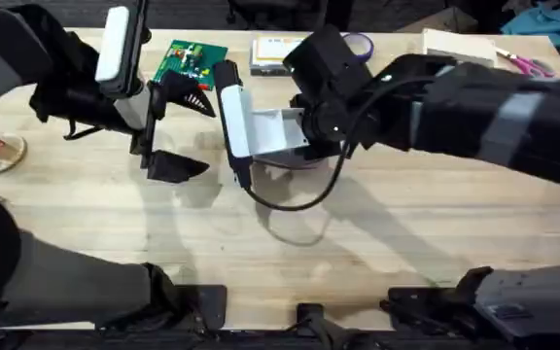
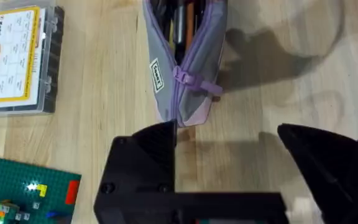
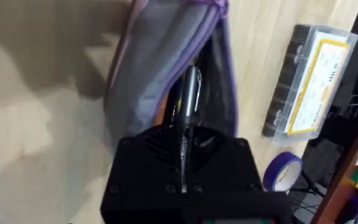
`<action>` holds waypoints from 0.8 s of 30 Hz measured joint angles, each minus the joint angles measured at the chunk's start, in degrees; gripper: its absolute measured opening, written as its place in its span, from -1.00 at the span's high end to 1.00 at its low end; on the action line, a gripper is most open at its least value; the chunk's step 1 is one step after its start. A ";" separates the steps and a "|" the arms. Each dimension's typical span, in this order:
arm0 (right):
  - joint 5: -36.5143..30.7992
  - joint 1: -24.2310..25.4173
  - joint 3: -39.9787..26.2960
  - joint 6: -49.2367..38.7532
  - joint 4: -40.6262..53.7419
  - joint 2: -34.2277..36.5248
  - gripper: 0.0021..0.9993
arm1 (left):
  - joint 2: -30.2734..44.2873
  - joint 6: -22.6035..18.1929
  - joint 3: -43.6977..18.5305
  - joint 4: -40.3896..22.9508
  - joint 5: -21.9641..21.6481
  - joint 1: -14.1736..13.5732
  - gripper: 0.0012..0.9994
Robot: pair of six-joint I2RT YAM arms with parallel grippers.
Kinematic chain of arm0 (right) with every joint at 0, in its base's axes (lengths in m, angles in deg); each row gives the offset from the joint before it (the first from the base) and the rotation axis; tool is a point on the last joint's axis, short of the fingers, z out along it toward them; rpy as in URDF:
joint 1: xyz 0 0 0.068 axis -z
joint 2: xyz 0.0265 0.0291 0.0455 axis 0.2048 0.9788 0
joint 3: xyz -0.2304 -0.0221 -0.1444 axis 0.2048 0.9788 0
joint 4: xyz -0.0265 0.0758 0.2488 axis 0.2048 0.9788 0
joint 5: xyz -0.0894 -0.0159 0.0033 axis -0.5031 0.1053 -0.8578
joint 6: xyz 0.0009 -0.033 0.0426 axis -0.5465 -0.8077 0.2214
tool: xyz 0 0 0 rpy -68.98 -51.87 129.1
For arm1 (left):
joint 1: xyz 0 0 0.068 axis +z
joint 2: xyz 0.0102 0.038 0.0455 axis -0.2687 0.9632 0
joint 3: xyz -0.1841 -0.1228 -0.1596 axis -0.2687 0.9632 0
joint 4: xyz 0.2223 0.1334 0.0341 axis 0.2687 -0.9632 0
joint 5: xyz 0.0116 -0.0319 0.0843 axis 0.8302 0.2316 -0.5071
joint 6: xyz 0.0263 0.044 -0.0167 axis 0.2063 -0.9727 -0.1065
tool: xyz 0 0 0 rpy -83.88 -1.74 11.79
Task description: Unzip the bag, pick up the pens from the table one at a time and place them inside, then zip the bag closed.
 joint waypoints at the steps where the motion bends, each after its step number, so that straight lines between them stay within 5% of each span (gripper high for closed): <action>1: 0.01 0.14 0.00 0.00 -0.88 0.75 0.94 | -0.02 0.00 0.00 0.00 0.00 0.00 -0.99; 19: 5.77 0.43 0.00 -0.01 -9.77 6.03 0.94 | -0.02 0.00 0.00 0.00 0.00 0.00 -0.99; 21: 6.08 0.43 0.00 0.14 -9.88 6.06 0.70 | -0.02 0.00 0.00 0.00 0.00 0.00 -0.99; 24: 6.27 0.43 0.00 0.00 -10.08 6.06 -0.17 | 0.00 0.00 0.00 0.00 0.00 0.00 -0.99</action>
